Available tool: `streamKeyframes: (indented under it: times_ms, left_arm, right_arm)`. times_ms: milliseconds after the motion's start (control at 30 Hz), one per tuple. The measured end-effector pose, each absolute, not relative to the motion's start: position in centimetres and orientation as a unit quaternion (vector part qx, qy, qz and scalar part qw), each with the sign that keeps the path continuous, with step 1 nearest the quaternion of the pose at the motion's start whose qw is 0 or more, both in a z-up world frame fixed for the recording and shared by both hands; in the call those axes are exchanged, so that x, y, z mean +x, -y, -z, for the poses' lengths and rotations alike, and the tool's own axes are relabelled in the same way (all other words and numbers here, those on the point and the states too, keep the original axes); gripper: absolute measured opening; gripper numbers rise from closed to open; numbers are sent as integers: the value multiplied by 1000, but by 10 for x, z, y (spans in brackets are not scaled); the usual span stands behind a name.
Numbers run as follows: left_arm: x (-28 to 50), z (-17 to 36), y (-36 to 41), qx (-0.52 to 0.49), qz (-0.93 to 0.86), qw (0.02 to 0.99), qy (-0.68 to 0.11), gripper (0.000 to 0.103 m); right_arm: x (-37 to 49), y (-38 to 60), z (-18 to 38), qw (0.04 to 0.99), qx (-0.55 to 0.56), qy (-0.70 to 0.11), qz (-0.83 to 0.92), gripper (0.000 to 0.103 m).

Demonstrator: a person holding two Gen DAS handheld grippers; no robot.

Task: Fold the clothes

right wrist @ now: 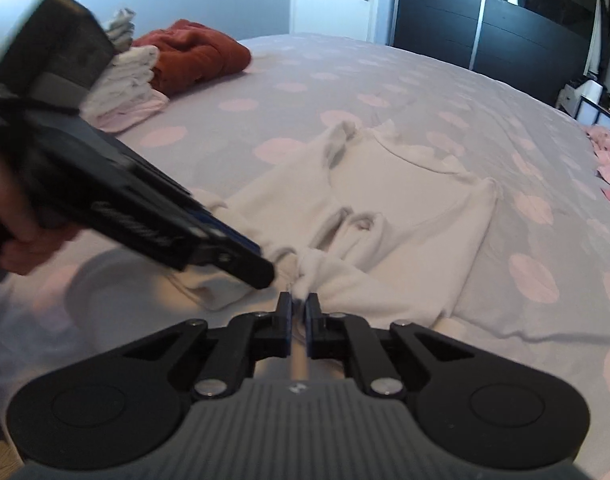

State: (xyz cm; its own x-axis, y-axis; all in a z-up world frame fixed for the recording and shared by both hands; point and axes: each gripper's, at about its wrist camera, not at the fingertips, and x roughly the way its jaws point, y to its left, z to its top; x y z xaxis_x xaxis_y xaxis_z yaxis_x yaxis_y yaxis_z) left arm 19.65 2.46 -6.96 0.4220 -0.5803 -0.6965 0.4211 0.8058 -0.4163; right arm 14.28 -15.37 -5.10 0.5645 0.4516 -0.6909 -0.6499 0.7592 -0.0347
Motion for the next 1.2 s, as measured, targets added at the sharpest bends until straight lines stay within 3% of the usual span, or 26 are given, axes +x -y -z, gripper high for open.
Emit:
streamKeyframes:
  times_ms: [233,367,567,633,700,867,1067,1200]
  left_arm:
    - [197,65,-20,-84,295,840,-447,18]
    - [186,52,-17,-51,302,849,-430,18]
    - [179,34,-8,-50,318,862,-392,19]
    - [182,35,0,-54,327,858,-393,19]
    - [185,44,12,-46,338,848,-405,18]
    - [187,69,24,-26,331,836,-438,18]
    - [184,62,19,-26,332,837,-434,18]
    - [164,35,8,6,334,854,-398,20]
  right_arm:
    - [141,145,72,857,-161,-369,-321,9]
    - [136,154,56,858,-144,-370,-325,33]
    - [130,181,36,898,-124,-321,-274,30]
    - [135,187,35,910,-120,-308,-252,15]
    - [142,188,40,909,-118,-312,-250,10]
    - [162,193,69,894,-105,-372,-227,11]
    - [155,199,69,895,-117,-364,-232,12]
    - [141,204,48,900,-109,-344,-244,26]
